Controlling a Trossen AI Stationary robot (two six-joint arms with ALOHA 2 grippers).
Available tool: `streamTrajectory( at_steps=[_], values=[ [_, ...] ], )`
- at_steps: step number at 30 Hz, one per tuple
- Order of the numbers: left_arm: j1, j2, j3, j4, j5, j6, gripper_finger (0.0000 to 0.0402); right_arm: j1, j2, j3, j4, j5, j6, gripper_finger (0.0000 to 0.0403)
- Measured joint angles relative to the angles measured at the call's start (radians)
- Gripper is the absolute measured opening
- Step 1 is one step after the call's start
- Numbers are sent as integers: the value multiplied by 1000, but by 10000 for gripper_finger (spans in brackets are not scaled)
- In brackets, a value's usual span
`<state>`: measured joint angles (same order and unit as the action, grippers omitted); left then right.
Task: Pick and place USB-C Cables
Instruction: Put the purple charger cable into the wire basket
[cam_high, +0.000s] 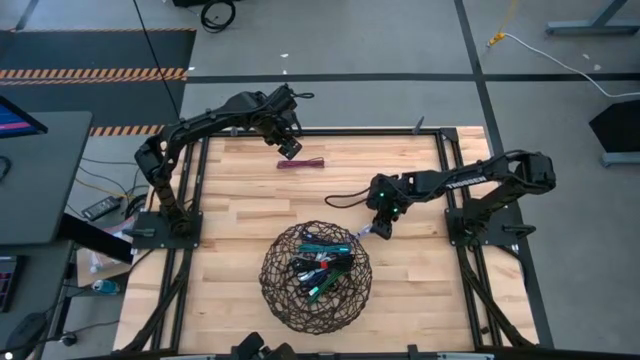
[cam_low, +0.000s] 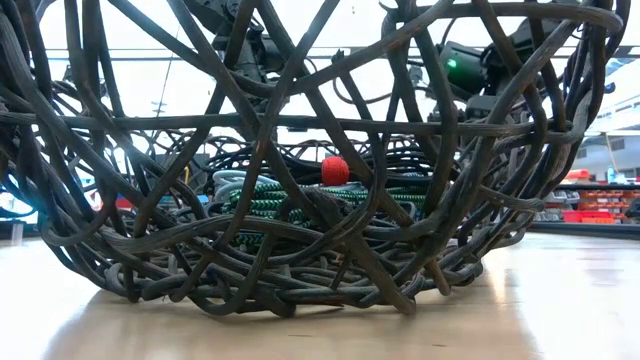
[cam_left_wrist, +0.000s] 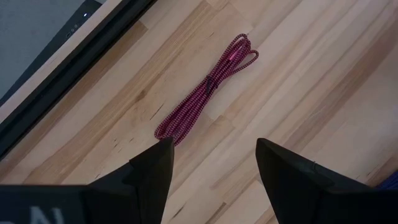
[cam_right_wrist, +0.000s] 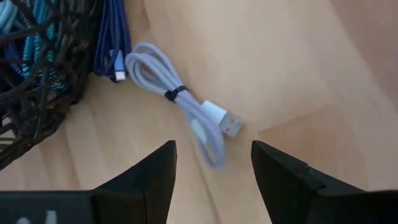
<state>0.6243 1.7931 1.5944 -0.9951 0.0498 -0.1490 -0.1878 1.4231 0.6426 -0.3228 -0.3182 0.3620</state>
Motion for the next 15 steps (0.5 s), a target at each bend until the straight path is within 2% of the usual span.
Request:
streamTrajectory(
  at_steps=[15],
  values=[
    [0, 0, 0, 0, 0, 1, 233, -31, 3, 0, 2, -34, -25, 214]
  ],
)
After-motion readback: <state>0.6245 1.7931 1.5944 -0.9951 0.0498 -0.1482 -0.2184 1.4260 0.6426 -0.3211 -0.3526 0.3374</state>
